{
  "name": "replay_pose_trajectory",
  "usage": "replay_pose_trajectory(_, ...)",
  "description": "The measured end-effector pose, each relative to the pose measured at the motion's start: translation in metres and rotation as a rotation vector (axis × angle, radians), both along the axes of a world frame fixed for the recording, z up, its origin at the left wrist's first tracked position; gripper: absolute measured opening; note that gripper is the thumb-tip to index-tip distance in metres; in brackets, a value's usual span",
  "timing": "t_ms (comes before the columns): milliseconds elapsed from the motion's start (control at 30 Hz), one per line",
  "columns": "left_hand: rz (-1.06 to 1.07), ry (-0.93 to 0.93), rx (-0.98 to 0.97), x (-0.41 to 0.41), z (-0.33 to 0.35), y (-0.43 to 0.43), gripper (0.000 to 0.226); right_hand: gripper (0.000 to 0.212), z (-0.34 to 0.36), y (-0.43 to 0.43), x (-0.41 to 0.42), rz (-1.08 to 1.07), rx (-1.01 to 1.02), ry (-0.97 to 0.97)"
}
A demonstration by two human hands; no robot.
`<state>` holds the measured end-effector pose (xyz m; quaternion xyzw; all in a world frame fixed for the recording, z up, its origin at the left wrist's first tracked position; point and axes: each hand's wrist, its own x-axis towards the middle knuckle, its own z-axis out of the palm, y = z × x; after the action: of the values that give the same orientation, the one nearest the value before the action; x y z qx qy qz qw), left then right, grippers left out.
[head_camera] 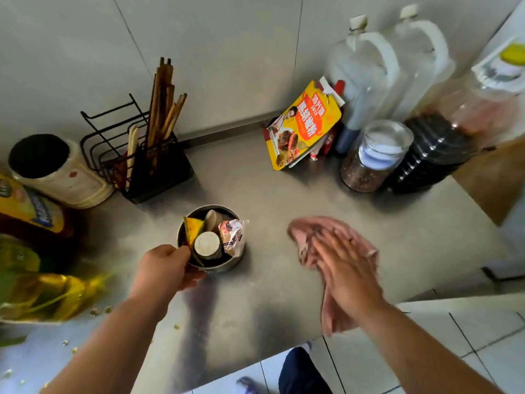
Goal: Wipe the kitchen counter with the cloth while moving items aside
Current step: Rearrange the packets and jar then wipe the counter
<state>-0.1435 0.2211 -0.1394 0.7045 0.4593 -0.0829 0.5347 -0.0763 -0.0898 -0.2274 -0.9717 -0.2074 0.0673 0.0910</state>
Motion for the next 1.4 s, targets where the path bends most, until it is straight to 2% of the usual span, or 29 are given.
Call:
replay_pose_trajectory(100, 0.017, -0.022, 0.015, 0.014, 0.000, -0.003, 0.018, 0.054, 0.001, 0.025, 0.059, -0.156, 0.017, -0.023)
replay_pose_trajectory(167, 0.039, -0.033, 0.015, 0.022, -0.001, -0.004, 0.018, 0.056, -0.005, 0.057, 0.072, -0.180, 0.073, -0.029)
replay_pose_trajectory(300, 0.074, -0.027, 0.025, 0.034, 0.000, -0.002, 0.018, 0.064, -0.012, 0.099, 0.052, 0.191, 0.133, 0.034)
replay_pose_trajectory(367, 0.095, -0.024, 0.034, 0.039, 0.001, 0.001, 0.018, 0.060, -0.011, 0.108, 0.068, 0.282, 0.181, 0.028)
replay_pose_trajectory(467, 0.127, -0.021, 0.038, 0.049, 0.002, 0.006, 0.017, 0.056, -0.004, 0.137, 0.105, 0.340, 0.253, 0.116)
replay_pose_trajectory(633, 0.140, -0.011, 0.058, 0.071, 0.000, 0.012, 0.018, 0.077, -0.001, 0.187, 0.157, 0.187, 0.228, 0.201)
replay_pose_trajectory(767, 0.153, -0.031, 0.065, 0.094, -0.004, 0.014, 0.015, 0.078, -0.005, 0.175, 0.165, 0.118, 0.215, 0.155)
replay_pose_trajectory(900, 0.134, -0.067, 0.076, 0.122, -0.006, 0.009, 0.015, 0.085, -0.009, 0.131, 0.150, 0.296, 0.139, 0.145)
replay_pose_trajectory(933, 0.128, -0.075, 0.074, 0.130, -0.006, 0.006, 0.016, 0.084, -0.007, 0.121, 0.148, 0.348, 0.138, 0.142)
replay_pose_trajectory(1033, 0.111, -0.090, 0.037, 0.160, -0.007, -0.004, 0.013, 0.064, -0.001, 0.095, 0.139, 0.433, 0.239, 0.056)
replay_pose_trajectory(1167, 0.062, -0.087, -0.045, 0.198, -0.008, -0.018, 0.011, 0.056, -0.012, 0.076, 0.132, 0.352, 0.199, 0.192)
replay_pose_trajectory(1233, 0.021, -0.088, -0.037, 0.213, -0.010, -0.026, 0.012, 0.056, -0.013, 0.072, 0.133, 0.346, 0.216, 0.126)
replay_pose_trajectory(1333, -0.006, -0.100, -0.030, 0.227, -0.012, -0.029, 0.011, 0.039, 0.005, 0.072, 0.142, 0.313, 0.403, 0.177)
replay_pose_trajectory(1400, 0.003, -0.111, -0.026, 0.229, -0.014, -0.024, 0.010, 0.022, 0.017, 0.069, 0.149, 0.207, 0.522, 0.187)
